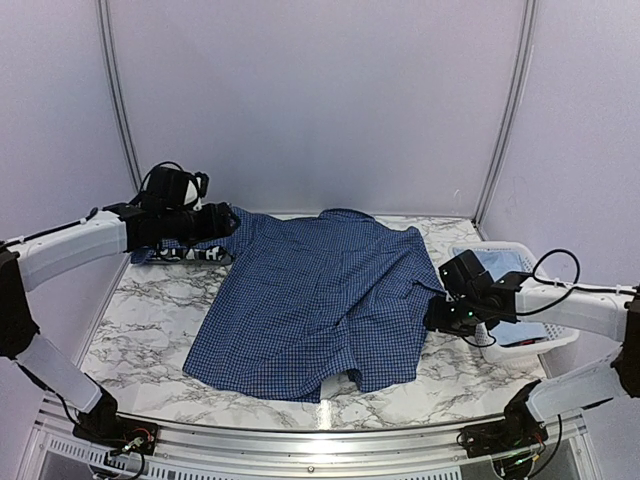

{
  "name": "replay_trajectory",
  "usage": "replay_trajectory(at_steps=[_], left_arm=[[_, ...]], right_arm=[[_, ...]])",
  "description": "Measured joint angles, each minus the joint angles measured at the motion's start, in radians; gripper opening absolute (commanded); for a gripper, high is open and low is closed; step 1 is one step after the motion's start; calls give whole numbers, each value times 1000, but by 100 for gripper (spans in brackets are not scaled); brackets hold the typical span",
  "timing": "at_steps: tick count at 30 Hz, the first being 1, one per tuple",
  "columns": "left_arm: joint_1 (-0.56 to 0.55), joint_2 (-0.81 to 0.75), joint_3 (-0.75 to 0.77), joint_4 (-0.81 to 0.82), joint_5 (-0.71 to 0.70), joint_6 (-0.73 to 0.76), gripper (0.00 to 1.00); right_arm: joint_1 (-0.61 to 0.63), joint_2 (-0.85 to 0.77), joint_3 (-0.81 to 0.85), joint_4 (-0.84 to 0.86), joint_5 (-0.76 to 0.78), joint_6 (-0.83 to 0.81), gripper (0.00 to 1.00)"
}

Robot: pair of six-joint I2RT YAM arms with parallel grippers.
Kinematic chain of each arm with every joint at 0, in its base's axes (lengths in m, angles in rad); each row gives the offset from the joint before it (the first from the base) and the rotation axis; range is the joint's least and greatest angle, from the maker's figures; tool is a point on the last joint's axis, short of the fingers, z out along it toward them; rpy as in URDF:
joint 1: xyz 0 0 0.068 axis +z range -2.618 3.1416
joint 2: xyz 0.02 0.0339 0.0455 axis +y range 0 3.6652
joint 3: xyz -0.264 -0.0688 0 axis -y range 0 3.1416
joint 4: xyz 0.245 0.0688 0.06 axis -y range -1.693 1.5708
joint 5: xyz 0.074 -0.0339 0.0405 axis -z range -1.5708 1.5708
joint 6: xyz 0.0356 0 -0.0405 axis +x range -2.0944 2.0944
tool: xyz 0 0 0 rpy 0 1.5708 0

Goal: Fold and stack the long sleeve shirts
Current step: Pick up the sleeve from the center of the board.

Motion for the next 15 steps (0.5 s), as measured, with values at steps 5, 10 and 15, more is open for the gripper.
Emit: replay_trajectory(at_steps=[5,10,15], left_arm=[[-190,-3,-22,1,20,35,64],[-247,18,-91,22,26,-11,61],[-254,67,-208,53,21,-97,61]], right_arm=[[-21,65,-6,83,-9,24,44],[-28,108,-27,177,-16,67,41],[-29,148,-48,245,-32,101,26]])
